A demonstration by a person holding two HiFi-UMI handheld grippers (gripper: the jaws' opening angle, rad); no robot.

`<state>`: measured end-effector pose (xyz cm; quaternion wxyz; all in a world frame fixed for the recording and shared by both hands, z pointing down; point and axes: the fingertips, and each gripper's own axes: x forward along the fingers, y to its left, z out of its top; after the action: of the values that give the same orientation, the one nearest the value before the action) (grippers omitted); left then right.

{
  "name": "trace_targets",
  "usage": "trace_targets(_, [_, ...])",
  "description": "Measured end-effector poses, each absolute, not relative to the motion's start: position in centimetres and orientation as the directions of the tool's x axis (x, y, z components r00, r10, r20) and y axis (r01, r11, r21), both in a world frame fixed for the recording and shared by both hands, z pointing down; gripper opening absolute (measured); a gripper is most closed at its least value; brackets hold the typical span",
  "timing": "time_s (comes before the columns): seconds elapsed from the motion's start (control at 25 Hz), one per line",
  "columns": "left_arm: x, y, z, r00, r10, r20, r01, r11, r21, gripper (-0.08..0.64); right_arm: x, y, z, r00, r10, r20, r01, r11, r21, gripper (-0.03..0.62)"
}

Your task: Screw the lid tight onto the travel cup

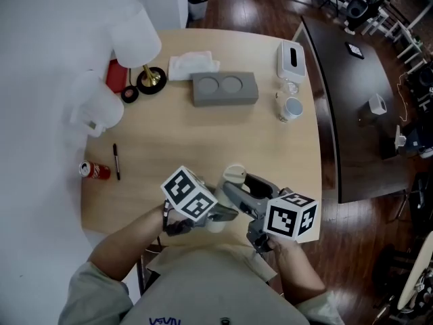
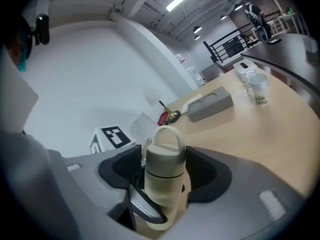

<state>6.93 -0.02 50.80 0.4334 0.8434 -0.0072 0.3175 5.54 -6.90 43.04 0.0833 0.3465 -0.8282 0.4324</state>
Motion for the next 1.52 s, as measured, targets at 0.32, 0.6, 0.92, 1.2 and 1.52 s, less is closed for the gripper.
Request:
trace_targets(0.32, [6.3,2.5,41.7,0.852,0.511,0.115,0.199,-0.520,0.831,0.318,7.4,-4.9,33.7,-0.965,-0.262,-0.026,-0.171,0.696,-0.698,0.278])
trace_targets(0.6, [6.3,5.0,37.6,0.765,0.642,-0.047,0.415,-0.436,0.799,0.318,6.6,-4.1,32.0,-0.978,-0.020,-0.207,0.125,0.739,-0.662,0.278])
trace_targets(0.92, [6.7,6.8,36.7,0.705,0.704,-0.085,0.483,-0.389,0.784,0.318,5.8,-2.4,30.8,-0.942,0.132,-0.309,0.305,0.724,-0.618,0.278])
trace_targets(1.2, [7.1,5.9,38.0,0.743,0.669,0.005,0.415,-0.467,0.781,0.318,5.6,-3.3,31.7,-0.970,0.067,-0.235,0.205,0.749,-0.630,0.262])
trace_targets(1.52, [7.3,0.6,44.4,0.824,0.390,0.410,-0.012,-0.712,0.702,0.318,5.4,-6.9,36.0,-0.964,-0.250,0.088,-0.251,0.755,-0.605,0.259])
